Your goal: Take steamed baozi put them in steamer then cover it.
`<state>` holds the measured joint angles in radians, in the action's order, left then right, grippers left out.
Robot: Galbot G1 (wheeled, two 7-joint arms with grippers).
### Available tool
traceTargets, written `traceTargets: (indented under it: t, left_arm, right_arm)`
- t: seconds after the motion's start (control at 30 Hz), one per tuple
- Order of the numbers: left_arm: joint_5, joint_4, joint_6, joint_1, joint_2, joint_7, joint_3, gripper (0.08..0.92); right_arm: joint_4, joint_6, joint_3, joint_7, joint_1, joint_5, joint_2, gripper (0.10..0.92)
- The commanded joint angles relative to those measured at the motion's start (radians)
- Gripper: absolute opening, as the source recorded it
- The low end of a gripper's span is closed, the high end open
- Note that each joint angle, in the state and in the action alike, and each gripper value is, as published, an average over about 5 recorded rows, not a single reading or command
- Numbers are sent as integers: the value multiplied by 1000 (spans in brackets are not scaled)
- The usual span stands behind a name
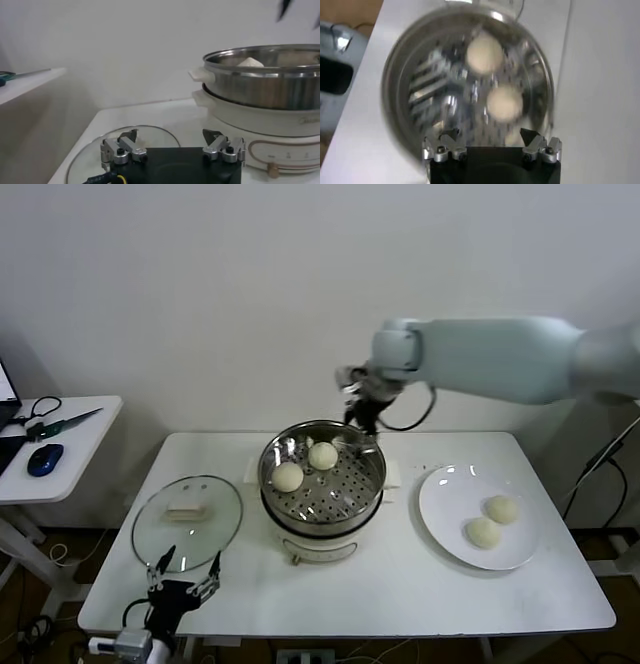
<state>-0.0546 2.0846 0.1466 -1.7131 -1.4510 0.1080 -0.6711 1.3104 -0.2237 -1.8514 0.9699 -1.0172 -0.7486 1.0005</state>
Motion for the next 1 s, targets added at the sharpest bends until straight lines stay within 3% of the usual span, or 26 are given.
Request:
traceTargets:
  t: [0.03,0.23,0.4,1.0]
  left_arm:
    - [-10,1,-1,4,1,-1,-3,823]
    - [-12,9,0,-2,3,0,-8,823]
    - [-13,8,-2,-8,3,0,-13,823]
    - [-4,-1,-3,-21,3,0,-9,823]
  right_arm:
    - [91,105,-139,99,-81,226,-352,823]
    - [60,75,-6,47,168,399,-469,823]
    - [26,49,132,20,341,461,-497,823]
    - [-108,-24,541,-76,818,550,-408,823]
